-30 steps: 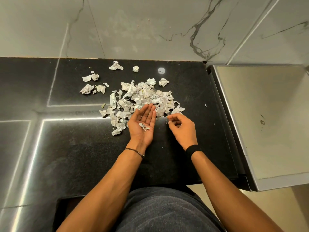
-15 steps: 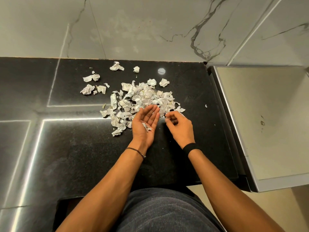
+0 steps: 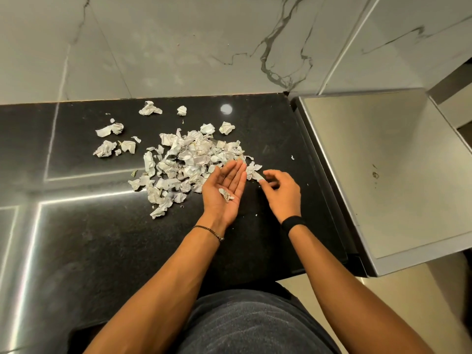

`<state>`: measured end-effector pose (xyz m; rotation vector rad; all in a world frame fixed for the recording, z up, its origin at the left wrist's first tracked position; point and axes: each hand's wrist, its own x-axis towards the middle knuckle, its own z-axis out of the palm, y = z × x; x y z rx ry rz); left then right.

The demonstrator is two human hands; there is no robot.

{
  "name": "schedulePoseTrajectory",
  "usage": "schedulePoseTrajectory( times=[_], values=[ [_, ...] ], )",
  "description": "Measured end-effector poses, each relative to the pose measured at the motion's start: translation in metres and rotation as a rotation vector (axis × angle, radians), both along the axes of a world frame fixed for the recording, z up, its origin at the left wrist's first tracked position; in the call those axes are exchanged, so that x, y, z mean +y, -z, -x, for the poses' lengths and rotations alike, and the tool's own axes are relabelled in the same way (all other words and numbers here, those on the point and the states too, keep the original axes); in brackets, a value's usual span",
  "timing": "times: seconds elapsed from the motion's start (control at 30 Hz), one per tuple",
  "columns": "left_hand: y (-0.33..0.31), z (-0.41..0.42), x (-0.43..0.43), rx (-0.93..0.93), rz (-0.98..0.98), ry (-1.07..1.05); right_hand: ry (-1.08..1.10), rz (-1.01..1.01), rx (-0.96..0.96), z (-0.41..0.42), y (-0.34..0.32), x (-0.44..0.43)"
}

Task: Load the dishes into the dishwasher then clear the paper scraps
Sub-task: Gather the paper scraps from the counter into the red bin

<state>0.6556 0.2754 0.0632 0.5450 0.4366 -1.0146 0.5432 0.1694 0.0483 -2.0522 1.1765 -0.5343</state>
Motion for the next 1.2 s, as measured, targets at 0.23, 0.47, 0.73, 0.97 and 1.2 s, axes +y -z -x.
schedulePoseTrajectory(
  times=[0.23,0.47,0.73,0.97,1.2],
  values=[
    [0.005,0.001,0.001,-0.046,-0.064,-0.007,-0.025,0.062,0.108,-0.001,0.002,-0.001],
    [0.008,0.008,-0.011,-0.062,-0.084,0.001,-0.022,-0.213,-0.273,0.010,-0.030,0.017],
    [0.003,0.001,-0.017,0.025,0.000,-0.096,-0.065,-0.142,-0.114,-0.019,-0.023,-0.007],
    [0.009,-0.005,-0.008,-0.058,-0.077,-0.119,-0.160,-0.028,0.129,-0.039,-0.008,-0.013],
    [0.012,-0.009,-0.016,-0.125,-0.149,-0.040,-0.136,-0.265,-0.238,-0.014,-0.032,-0.013]
  ],
)
